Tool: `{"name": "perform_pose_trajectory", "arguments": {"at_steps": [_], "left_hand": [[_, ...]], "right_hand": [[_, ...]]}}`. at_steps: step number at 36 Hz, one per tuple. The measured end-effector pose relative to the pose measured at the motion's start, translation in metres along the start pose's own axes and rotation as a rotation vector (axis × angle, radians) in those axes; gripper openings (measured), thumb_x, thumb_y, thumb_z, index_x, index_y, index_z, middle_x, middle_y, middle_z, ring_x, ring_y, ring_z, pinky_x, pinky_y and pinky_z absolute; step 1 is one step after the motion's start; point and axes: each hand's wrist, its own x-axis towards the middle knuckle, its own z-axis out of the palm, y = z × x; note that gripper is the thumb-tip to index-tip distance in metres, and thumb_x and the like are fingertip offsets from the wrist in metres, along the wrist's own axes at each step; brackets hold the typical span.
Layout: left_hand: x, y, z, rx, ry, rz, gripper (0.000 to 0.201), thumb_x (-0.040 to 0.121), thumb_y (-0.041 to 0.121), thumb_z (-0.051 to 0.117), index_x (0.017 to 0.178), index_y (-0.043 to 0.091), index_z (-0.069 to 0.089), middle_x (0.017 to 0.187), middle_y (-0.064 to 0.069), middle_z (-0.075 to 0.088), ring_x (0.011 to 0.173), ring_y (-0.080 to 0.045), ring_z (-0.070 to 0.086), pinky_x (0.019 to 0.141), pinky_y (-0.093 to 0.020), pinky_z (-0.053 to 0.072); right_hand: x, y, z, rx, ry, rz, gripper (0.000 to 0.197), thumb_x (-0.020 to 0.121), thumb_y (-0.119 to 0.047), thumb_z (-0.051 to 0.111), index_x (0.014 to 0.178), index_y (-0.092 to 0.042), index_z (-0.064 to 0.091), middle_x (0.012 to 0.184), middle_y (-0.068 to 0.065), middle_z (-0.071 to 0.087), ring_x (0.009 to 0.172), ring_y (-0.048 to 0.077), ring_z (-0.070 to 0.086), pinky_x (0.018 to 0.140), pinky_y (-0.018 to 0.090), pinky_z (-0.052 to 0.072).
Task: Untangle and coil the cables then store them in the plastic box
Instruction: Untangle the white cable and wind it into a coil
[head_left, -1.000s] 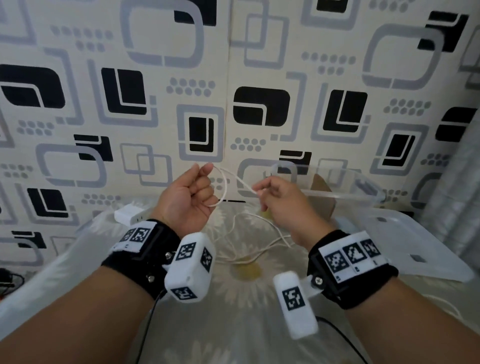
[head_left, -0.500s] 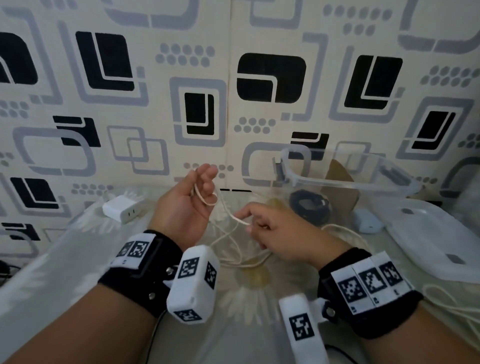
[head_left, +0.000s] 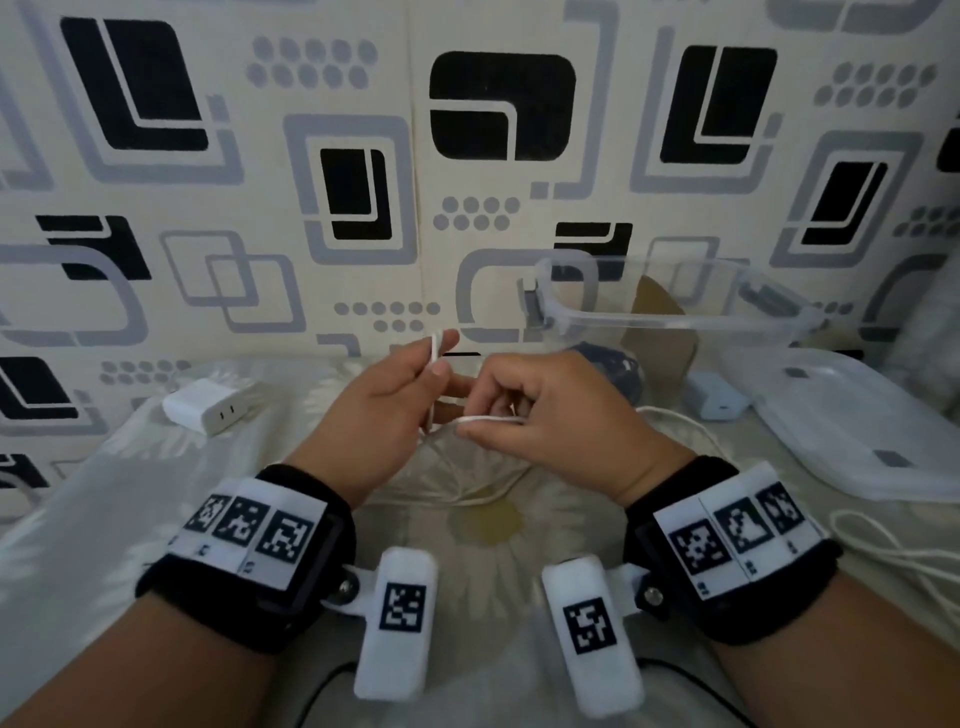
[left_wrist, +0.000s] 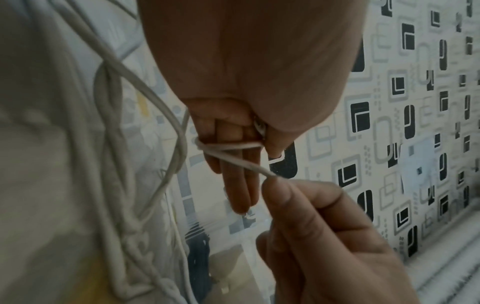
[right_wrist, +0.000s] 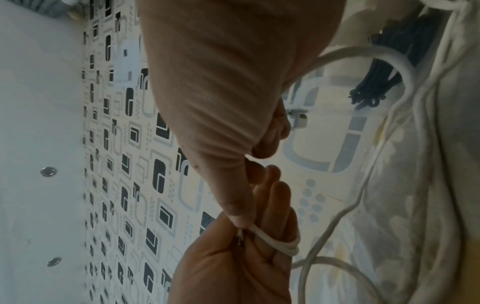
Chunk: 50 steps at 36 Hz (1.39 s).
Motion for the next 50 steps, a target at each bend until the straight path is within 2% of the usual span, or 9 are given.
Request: {"name": "perform_pose_trajectory", "arguments": {"at_steps": [3, 7, 11, 14, 20, 27, 39, 47, 50], "left_hand": [[-0.001, 0.001, 0.000, 0.099, -0.115, 0.000, 0.027, 0.103, 0.021, 0.042, 0.121, 0.013, 0.060, 0.093, -0.010, 0.073, 0.080, -0.027, 0.068, 0.086, -0.041, 0.054], [-0.007, 0.008, 0.004, 0.183, -0.185, -0.008, 0.028, 0.104, 0.019, 0.039, 0.096, 0.004, 0.062, 0.062, -0.004, 0.059, 0.056, -0.015, 0.049, 0.059, -0.022, 0.043], [-0.008, 0.010, 0.006, 0.192, -0.220, -0.055, 0.042, 0.103, 0.033, 0.033, 0.077, 0.006, 0.052, 0.056, 0.002, 0.044, 0.054, -0.010, 0.041, 0.074, -0.045, 0.048], [-0.006, 0.009, 0.004, 0.112, -0.263, -0.069, 0.040, 0.092, 0.042, 0.037, 0.072, 0.012, 0.054, 0.053, 0.005, 0.036, 0.048, -0.011, 0.033, 0.075, -0.042, 0.044], [-0.009, 0.004, -0.001, 0.118, -0.278, -0.070, 0.038, 0.087, 0.038, 0.048, 0.111, 0.017, 0.070, 0.052, 0.012, 0.034, 0.047, -0.007, 0.032, 0.066, -0.024, 0.045], [-0.008, 0.005, -0.001, -0.220, -0.266, -0.075, 0.034, 0.092, 0.034, 0.041, 0.089, 0.016, 0.070, 0.052, 0.008, 0.023, 0.043, -0.009, 0.020, 0.063, -0.024, 0.045], [-0.002, 0.013, -0.013, -0.714, -0.110, -0.120, 0.034, 0.099, 0.034, 0.033, 0.086, 0.013, 0.057, 0.053, 0.008, 0.009, 0.031, -0.002, 0.020, 0.055, -0.019, 0.045], [0.004, 0.009, -0.027, -0.862, -0.035, -0.070, 0.037, 0.101, 0.036, 0.031, 0.087, 0.016, 0.059, 0.044, 0.010, 0.020, 0.032, -0.006, 0.022, 0.059, -0.017, 0.045], [0.007, 0.008, -0.034, -0.915, 0.056, -0.045, 0.036, 0.100, 0.036, 0.034, 0.084, 0.016, 0.059, 0.042, 0.009, 0.026, 0.033, -0.007, 0.024, 0.060, -0.016, 0.046]], "right_hand": [[0.001, -0.004, -0.002, -0.024, 0.035, -0.046, 0.017, 0.076, -0.026, 0.079, 0.072, -0.019, 0.064, 0.063, -0.009, 0.066, 0.059, 0.007, 0.059, 0.058, 0.029, 0.050], [0.000, -0.002, -0.002, -0.022, 0.101, -0.048, 0.024, 0.072, -0.034, 0.080, 0.070, -0.022, 0.059, 0.059, -0.014, 0.057, 0.055, 0.006, 0.051, 0.055, 0.032, 0.048], [0.000, 0.004, -0.003, -0.028, 0.175, 0.007, 0.036, 0.066, -0.043, 0.083, 0.070, -0.020, 0.055, 0.058, -0.012, 0.054, 0.054, 0.006, 0.047, 0.052, 0.034, 0.046], [0.001, 0.008, -0.006, 0.005, 0.218, 0.062, 0.037, 0.066, -0.048, 0.079, 0.072, -0.018, 0.058, 0.060, -0.005, 0.058, 0.055, 0.008, 0.048, 0.053, 0.038, 0.046], [0.001, 0.024, -0.015, 0.319, 0.368, 0.186, 0.010, 0.082, -0.020, 0.074, 0.081, -0.017, 0.065, 0.068, 0.003, 0.056, 0.060, 0.018, 0.048, 0.056, 0.027, 0.043], [-0.002, 0.033, -0.004, 0.439, 0.280, 0.362, 0.008, 0.097, -0.024, 0.053, 0.091, -0.019, 0.051, 0.062, -0.002, 0.052, 0.052, 0.010, 0.045, 0.052, 0.026, 0.041], [-0.006, 0.044, 0.010, 0.431, 0.053, 0.451, 0.010, 0.099, -0.017, 0.048, 0.091, -0.014, 0.051, 0.072, 0.000, 0.062, 0.064, 0.015, 0.056, 0.075, 0.032, 0.047], [-0.009, 0.051, 0.015, 0.291, 0.025, 0.525, 0.021, 0.100, -0.026, 0.045, 0.090, -0.015, 0.060, 0.089, -0.009, 0.068, 0.097, 0.018, 0.060, 0.083, 0.023, 0.040], [-0.009, 0.054, 0.016, 0.253, 0.035, 0.553, 0.019, 0.100, -0.027, 0.046, 0.092, -0.016, 0.060, 0.088, -0.013, 0.065, 0.093, 0.017, 0.057, 0.079, 0.021, 0.039]]}}
